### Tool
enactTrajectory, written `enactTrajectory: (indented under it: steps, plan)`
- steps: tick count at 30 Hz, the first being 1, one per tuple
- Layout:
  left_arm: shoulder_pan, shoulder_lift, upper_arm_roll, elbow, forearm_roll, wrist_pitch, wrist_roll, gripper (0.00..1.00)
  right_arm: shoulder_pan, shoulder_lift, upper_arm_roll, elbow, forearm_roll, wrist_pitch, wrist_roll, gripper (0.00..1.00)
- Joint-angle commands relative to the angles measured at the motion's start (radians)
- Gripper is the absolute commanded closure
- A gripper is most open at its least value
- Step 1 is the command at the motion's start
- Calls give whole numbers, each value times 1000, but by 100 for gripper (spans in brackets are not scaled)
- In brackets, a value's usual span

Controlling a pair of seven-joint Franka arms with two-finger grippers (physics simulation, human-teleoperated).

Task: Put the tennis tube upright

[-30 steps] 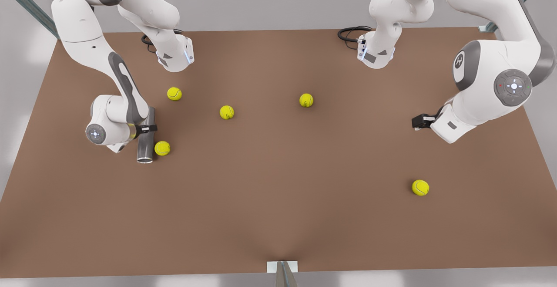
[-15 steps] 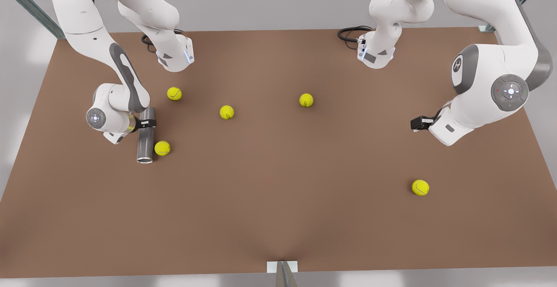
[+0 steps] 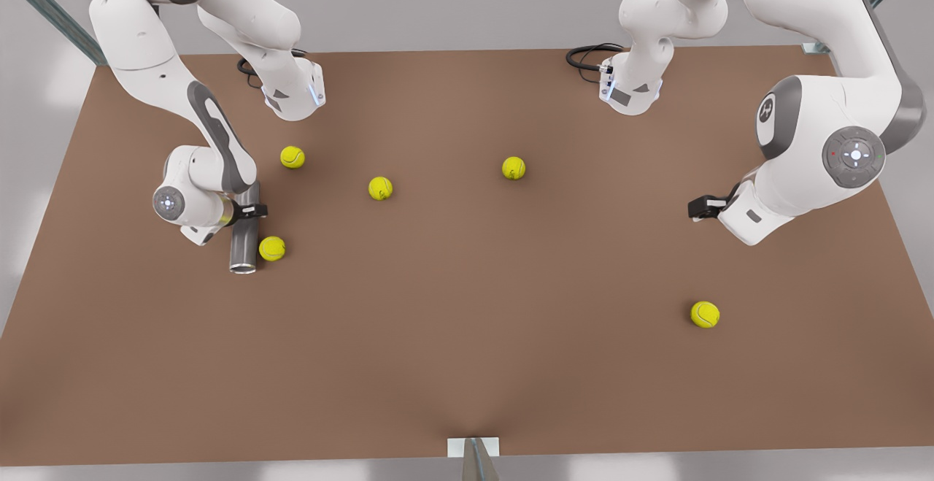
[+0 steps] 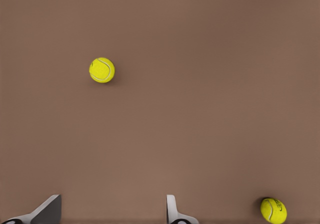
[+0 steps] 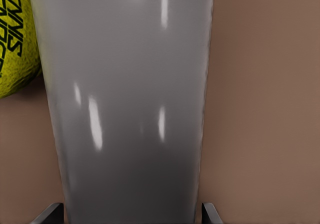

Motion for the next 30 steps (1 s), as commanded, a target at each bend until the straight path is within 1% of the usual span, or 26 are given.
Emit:
enactTrajectory:
  steps: [1,6,7,8,9,10,15,17,25,30]
  plan:
    - [0,0,0,0,0,0,0,0,0,0,0,0,0,0,0,0]
    - [0,5,0,0,0,0,0,0,2,0,0,0,0,-2,2,0]
    - [0,5,0,0,0,0,0,0,2,0,0,0,0,-2,2,2]
    - [0,5,0,0,0,0,0,0,2,2,0,0,0,-2,2,5]
    - [0,6,0,0,0,0,0,0,2,2,0,0,0,-2,2,11]
    - [0,6,0,0,0,0,0,0,2,3,0,2,0,-2,2,12]
    - [0,6,0,0,0,0,0,0,3,9,0,3,0,-2,2,35]
    - [0,6,0,0,0,0,0,0,3,9,0,5,0,-3,2,40]
    - [0,6,0,0,0,0,0,0,10,-3,0,12,0,-17,0,41]
    - [0,6,0,0,0,2,0,0,11,-9,6,69,0,-95,-15,41]
